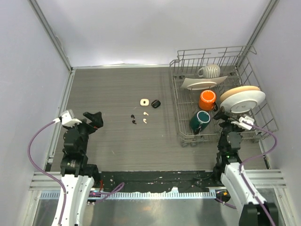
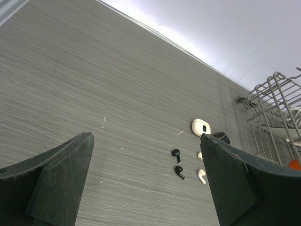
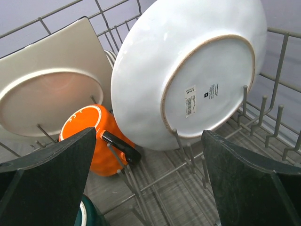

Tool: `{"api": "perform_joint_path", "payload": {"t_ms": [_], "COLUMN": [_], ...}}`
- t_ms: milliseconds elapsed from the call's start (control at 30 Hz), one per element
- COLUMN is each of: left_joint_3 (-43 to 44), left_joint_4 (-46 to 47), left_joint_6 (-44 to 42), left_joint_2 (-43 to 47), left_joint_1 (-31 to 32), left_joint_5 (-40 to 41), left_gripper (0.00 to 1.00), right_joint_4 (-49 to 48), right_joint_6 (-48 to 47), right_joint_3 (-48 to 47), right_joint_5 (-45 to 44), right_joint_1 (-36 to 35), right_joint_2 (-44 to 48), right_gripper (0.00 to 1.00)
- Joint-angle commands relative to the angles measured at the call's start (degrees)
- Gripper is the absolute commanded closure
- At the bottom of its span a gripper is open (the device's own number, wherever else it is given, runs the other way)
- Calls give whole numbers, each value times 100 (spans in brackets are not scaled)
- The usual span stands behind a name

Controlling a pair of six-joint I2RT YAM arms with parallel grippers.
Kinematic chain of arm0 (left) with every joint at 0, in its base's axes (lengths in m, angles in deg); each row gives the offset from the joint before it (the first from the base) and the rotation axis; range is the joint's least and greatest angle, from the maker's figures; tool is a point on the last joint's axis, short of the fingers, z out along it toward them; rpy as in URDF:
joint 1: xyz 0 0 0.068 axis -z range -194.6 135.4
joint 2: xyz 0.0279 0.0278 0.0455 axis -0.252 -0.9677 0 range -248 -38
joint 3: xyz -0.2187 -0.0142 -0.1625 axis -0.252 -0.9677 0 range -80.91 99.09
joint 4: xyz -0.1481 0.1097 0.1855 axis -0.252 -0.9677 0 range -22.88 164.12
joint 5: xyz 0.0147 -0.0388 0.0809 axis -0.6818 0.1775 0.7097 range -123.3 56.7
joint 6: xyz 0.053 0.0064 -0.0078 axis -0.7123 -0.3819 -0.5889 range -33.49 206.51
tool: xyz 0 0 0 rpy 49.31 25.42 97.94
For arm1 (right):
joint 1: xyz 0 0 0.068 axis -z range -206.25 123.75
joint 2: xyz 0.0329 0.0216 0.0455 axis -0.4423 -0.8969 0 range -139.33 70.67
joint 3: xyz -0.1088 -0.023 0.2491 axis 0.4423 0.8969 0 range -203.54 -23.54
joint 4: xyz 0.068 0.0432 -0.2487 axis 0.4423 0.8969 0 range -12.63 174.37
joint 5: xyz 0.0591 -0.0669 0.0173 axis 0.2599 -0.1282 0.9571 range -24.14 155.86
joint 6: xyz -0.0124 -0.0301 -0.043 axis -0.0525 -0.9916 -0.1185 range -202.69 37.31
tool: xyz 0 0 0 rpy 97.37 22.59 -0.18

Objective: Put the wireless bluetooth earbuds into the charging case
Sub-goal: Move the distractor to the center of the board.

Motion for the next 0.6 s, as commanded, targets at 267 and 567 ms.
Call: {"api": "perform_joint_path", "payload": {"t_ms": [267, 567], "left_joint_3": [42, 156], "left_joint_4": [125, 54], "left_joint_6": [-23, -85], "left_joint_2": [-247, -617], "left_joint_1": [39, 39], "left_joint_5": [-393, -586], "left_gripper": [0, 0], "right_joint_4": [620, -1200], "right_joint_6": [-40, -206], "right_joint_3": [-30, -979], "right_joint_5": [-5, 557], "right_joint_1": [29, 20], "right_joint_2": [-564, -3921], "right_gripper": [0, 0]}}
